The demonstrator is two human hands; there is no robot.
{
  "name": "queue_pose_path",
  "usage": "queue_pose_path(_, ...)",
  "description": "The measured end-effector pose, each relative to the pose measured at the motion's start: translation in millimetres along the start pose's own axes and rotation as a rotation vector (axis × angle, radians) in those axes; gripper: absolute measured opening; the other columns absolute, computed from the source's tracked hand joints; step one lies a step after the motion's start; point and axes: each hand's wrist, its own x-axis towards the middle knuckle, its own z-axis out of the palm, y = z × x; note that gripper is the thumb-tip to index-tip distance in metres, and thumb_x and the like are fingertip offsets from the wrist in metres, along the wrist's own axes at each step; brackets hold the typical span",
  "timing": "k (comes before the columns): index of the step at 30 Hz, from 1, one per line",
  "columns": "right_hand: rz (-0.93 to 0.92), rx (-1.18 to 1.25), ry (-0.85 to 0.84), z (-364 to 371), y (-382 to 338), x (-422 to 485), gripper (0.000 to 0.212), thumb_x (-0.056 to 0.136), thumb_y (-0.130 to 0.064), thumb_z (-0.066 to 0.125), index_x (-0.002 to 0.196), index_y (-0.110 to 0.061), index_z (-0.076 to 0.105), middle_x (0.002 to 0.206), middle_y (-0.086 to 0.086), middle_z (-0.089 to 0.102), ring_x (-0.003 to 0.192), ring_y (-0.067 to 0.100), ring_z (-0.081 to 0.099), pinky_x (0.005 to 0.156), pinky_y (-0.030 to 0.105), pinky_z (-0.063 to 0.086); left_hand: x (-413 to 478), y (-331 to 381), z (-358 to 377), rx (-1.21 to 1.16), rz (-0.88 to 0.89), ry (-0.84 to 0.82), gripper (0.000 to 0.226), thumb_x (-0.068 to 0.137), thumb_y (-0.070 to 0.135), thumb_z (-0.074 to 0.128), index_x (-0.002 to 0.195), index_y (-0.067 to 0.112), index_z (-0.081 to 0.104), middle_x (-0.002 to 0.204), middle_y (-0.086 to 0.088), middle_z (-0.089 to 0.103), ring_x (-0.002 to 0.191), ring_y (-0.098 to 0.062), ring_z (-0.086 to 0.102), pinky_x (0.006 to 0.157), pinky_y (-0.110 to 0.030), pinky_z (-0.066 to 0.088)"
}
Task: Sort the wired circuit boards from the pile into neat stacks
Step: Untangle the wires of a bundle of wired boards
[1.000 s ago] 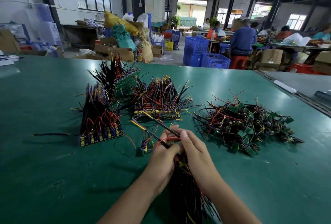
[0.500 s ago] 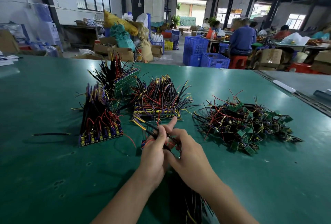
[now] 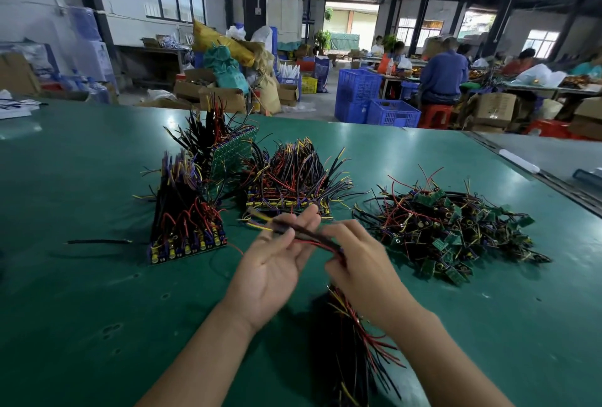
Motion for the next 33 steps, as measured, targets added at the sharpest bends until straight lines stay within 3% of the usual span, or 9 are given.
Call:
queue_pose_path(3,0.107,-0.037,0.096,-15.8,18.9,0.9,0.042,0.08,0.009,0.056,0.118,-0.01,0.063,0.094,-0.004,0.06,0.08,0.014,0.053,0.069,0.013,0.029,2.6,5.4,-11.7,0.245,0.095,0.149,0.053,0.067,-0.013,0.062,0.113,0.009,0.05,0.126,-0.022,0.061,0.117,-0.029,0.061,0.1,-0.041,0.049)
queue_pose_path(6,0.224,-0.099,0.059,-30.8,43.9,-3.2,0.046,0.089,0.006,0.05,0.131,-0.011,0.056,0.118,0.005,0.064,0.107,0.025,0.058,0.08,0.023,0.036,4.6,7.2,-26.4,0.98,0.315,0.574,0.04,0.081,-0.017,0.051,0.097,0.02,0.053,0.103,-0.004,0.066,0.096,-0.017,0.063,0.089,-0.036,0.051)
queue_pose_path(8,0.312,-0.212,-0.028,-34.3,61.5,-10.0,0.053,0.092,0.004,0.046,0.142,-0.016,0.046,0.131,0.005,0.056,0.119,0.026,0.052,0.091,0.031,0.041,4.4,7.7,-38.8,1.334,0.402,0.693,0.032,0.085,-0.006,0.054,0.093,0.025,0.05,0.098,0.005,0.059,0.093,-0.016,0.059,0.074,-0.027,0.046)
queue_pose_path(12,0.447,-0.425,-0.231,-26.0,86.4,-25.9,0.063,0.096,-0.001,0.04,0.154,-0.021,0.025,0.133,0.005,0.047,0.119,0.027,0.046,0.091,0.038,0.043,5.8,2.0,-60.9,1.823,0.232,0.565,0.029,0.086,0.023,0.065,0.109,0.024,0.048,0.108,0.005,0.053,0.104,-0.018,0.047,0.08,-0.031,0.04)
queue_pose_path(15,0.491,-0.515,-0.352,-16.6,97.0,-34.7,0.056,0.104,-0.023,0.037,0.156,-0.021,0.016,0.136,0.005,0.04,0.124,0.028,0.041,0.098,0.043,0.042,4.5,-2.1,-65.9,2.099,0.028,0.435,0.046,0.084,0.045,0.065,0.12,0.024,0.047,0.112,0.005,0.052,0.106,-0.018,0.041,0.086,-0.032,0.039)
queue_pose_path(19,0.503,-0.575,-0.461,-10.1,99.9,-41.3,0.068,0.101,-0.052,0.032,0.156,-0.02,0.007,0.15,0.006,0.027,0.138,0.031,0.023,0.11,0.047,0.03,3.8,2.2,-66.0,1.975,0.078,0.442,0.036,0.086,0.028,0.07,0.118,0.017,0.058,0.102,0.006,0.056,0.098,-0.014,0.048,0.08,-0.027,0.039)
queue_pose_path(25,0.388,-0.48,-0.255,-15.4,86.9,-42.1,0.072,0.097,-0.033,0.045,0.156,-0.024,0.004,0.16,0.004,0.007,0.147,0.027,-0.005,0.12,0.047,0.001,4.0,-1.0,-51.9,1.502,0.204,0.634,0.046,0.076,0.017,0.081,0.113,0.023,0.056,0.097,0.011,0.062,0.09,-0.007,0.058,0.08,-0.024,0.039)
queue_pose_path(29,0.299,-0.327,0.022,-19.5,72.7,-40.0,0.06,0.093,-0.016,0.056,0.149,-0.021,0.036,0.148,0.004,0.035,0.137,0.024,0.023,0.111,0.038,0.025,5.6,-9.8,-34.4,0.768,0.295,0.707,0.044,0.082,0.002,0.073,0.108,0.024,0.045,0.095,0.0,0.068,0.083,-0.013,0.066,0.08,-0.027,0.048)
queue_pose_path(33,0.179,-0.064,0.217,-19.9,51.3,-37.9,0.025,0.092,-0.009,0.063,0.116,-0.012,0.069,0.104,-0.01,0.063,0.09,0.002,0.058,0.078,0.012,0.04,3.6,-15.9,-18.1,0.348,0.292,0.575,0.033,0.083,-0.005,0.064,0.105,0.013,0.049,0.094,-0.011,0.068,0.078,-0.013,0.067,0.07,-0.022,0.056)
